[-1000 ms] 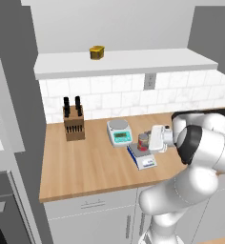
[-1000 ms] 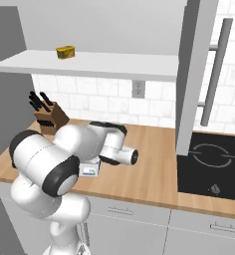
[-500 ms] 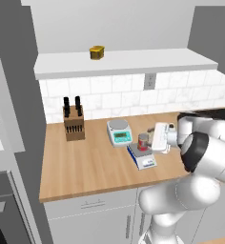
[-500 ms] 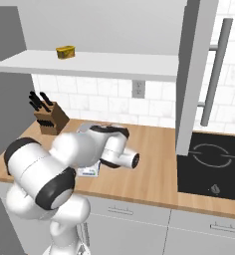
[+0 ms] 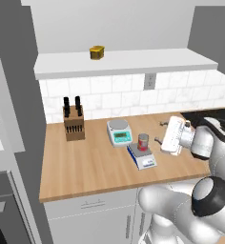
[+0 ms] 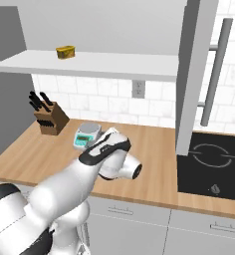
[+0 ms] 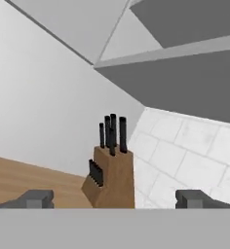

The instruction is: Pick the canned food and place it on the digital scale for weighing, and close the cabinet.

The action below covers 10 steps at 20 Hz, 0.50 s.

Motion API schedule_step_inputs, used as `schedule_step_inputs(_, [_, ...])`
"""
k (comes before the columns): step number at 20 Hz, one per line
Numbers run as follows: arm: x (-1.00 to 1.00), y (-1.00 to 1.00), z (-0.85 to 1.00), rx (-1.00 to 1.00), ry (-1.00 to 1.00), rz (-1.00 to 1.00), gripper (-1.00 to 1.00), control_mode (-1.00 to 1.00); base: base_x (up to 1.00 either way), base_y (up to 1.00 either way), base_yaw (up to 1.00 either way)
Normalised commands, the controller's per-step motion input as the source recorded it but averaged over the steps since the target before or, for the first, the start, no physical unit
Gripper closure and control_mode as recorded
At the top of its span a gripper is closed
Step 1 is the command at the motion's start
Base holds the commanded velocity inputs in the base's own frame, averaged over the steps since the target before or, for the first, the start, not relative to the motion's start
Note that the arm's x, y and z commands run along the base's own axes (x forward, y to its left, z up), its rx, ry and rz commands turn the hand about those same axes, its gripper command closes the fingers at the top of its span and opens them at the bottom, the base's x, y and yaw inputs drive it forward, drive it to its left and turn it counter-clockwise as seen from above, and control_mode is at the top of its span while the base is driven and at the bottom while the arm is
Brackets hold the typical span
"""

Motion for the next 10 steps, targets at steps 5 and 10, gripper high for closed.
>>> schedule_step_inputs(5, [-0.66,-0.71,0.59,0.17,-0.35,-0.09,-1.00,-1.00,0.00,0.00,0.00])
schedule_step_inputs(10, [-0.54,-0.70,0.59,0.24,-0.36,-0.03,-1.00,-1.00,0.00,0.00,0.00])
